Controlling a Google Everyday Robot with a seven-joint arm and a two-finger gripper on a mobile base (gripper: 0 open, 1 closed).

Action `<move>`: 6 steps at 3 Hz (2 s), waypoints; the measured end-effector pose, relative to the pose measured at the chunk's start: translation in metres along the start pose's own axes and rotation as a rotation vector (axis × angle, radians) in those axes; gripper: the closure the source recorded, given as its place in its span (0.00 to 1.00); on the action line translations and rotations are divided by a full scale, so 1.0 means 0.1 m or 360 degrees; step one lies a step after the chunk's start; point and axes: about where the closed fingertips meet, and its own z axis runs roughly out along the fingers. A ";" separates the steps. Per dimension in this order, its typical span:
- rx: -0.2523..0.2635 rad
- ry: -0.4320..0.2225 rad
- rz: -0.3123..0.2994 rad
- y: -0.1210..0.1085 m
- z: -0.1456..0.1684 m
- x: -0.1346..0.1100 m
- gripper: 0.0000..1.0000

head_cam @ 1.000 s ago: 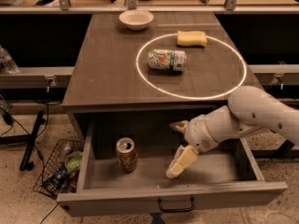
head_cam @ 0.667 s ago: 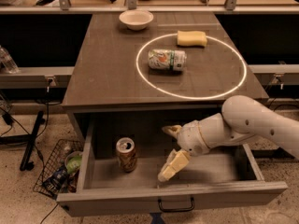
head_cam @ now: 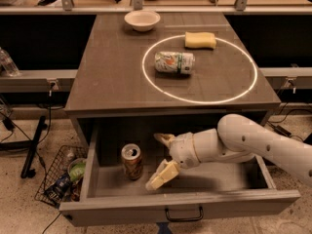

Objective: Pick orange can from top drawer and place on counter

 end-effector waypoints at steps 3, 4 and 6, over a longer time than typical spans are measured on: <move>-0.0068 -0.0205 0.0050 -0.02 0.58 -0.20 0.18; -0.0158 -0.0264 0.0050 0.10 0.82 -0.39 0.41; -0.0061 -0.0310 0.0087 0.11 0.35 -0.48 0.96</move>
Offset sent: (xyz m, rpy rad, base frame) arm 0.0191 0.0451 -0.0246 0.1221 0.0197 -0.0299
